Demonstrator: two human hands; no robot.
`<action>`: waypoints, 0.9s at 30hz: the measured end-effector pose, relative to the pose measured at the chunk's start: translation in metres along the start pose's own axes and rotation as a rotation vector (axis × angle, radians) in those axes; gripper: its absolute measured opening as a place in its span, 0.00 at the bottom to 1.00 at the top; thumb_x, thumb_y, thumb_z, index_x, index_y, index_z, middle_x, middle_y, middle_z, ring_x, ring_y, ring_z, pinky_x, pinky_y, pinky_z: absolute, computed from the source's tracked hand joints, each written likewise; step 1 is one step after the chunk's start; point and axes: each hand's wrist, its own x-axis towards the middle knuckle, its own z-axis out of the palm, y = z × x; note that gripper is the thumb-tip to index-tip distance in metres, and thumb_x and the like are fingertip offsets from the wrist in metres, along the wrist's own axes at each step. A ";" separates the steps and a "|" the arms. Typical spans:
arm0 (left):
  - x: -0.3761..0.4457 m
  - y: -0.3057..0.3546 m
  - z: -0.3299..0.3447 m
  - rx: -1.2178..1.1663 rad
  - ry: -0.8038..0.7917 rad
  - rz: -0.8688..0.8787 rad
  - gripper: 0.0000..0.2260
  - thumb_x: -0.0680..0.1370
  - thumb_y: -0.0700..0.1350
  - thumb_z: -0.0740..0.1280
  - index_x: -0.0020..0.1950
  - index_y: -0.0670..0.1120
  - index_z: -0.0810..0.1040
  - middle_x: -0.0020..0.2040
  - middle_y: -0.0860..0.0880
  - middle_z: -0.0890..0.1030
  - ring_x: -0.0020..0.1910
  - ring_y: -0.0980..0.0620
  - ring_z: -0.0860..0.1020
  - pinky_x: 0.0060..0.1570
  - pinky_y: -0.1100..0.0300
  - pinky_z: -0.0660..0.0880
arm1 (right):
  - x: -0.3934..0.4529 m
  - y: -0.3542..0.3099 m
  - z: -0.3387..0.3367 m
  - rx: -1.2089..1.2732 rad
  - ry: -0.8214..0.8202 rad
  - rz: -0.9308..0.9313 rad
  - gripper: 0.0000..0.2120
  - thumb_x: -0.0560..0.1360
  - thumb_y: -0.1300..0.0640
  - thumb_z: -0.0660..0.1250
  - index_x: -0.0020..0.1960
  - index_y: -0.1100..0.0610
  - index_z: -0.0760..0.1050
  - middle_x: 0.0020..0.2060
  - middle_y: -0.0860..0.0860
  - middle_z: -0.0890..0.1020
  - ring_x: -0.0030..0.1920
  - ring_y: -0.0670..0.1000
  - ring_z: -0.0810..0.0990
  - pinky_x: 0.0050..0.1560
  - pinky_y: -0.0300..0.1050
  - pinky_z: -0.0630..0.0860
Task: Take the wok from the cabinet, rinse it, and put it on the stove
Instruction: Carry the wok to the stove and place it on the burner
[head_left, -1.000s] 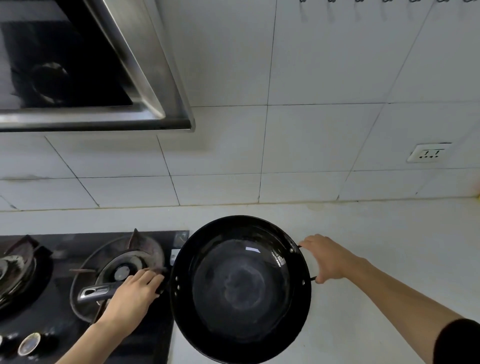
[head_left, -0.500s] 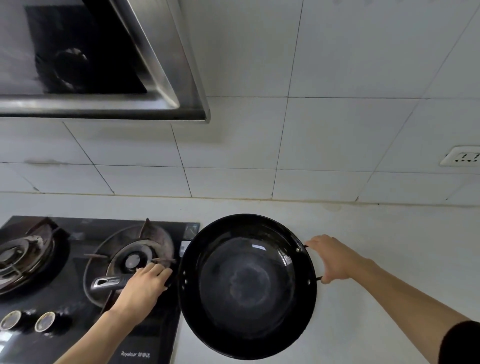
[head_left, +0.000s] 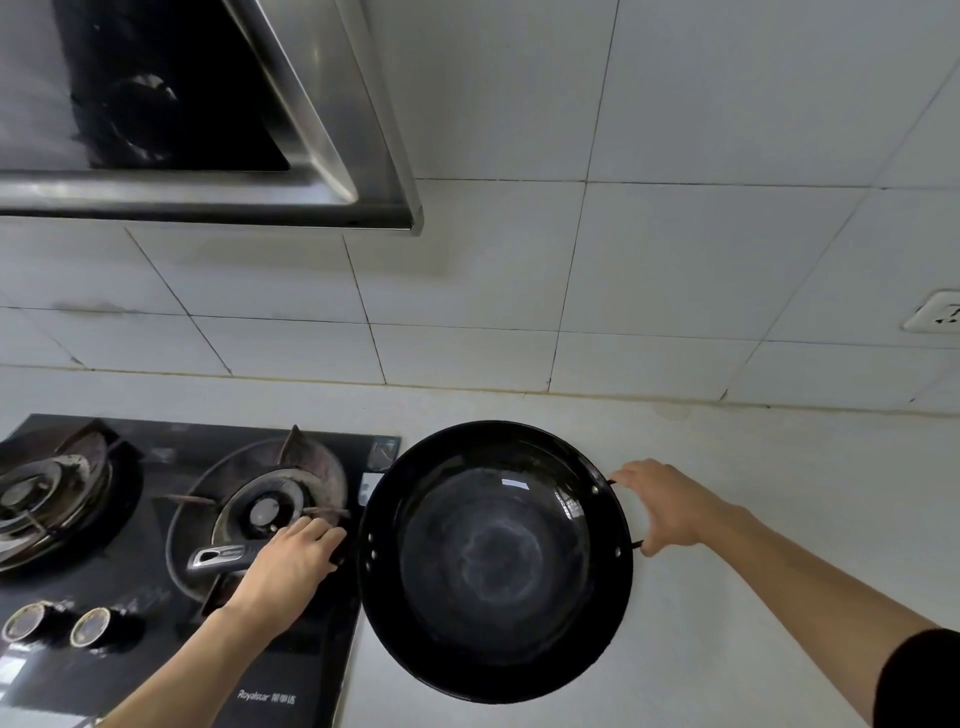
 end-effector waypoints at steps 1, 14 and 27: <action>-0.001 0.000 0.000 -0.011 -0.010 -0.008 0.27 0.53 0.44 0.85 0.49 0.48 0.81 0.40 0.53 0.78 0.38 0.48 0.79 0.31 0.57 0.77 | 0.000 0.000 0.000 0.008 -0.001 -0.001 0.46 0.55 0.45 0.77 0.71 0.50 0.65 0.61 0.46 0.71 0.61 0.49 0.69 0.60 0.41 0.68; -0.028 0.026 0.005 -0.074 -0.113 -0.238 0.21 0.64 0.43 0.79 0.55 0.47 0.80 0.47 0.50 0.79 0.48 0.46 0.78 0.40 0.52 0.78 | -0.018 -0.014 0.006 -0.054 0.214 0.003 0.39 0.71 0.56 0.70 0.77 0.54 0.55 0.77 0.54 0.55 0.76 0.54 0.54 0.72 0.47 0.59; -0.072 0.085 -0.006 -0.139 -0.164 -0.386 0.17 0.78 0.50 0.65 0.66 0.50 0.73 0.57 0.51 0.74 0.59 0.49 0.74 0.48 0.55 0.74 | -0.057 -0.085 0.028 0.071 0.253 0.084 0.26 0.76 0.47 0.65 0.70 0.57 0.65 0.69 0.56 0.67 0.70 0.57 0.64 0.67 0.51 0.67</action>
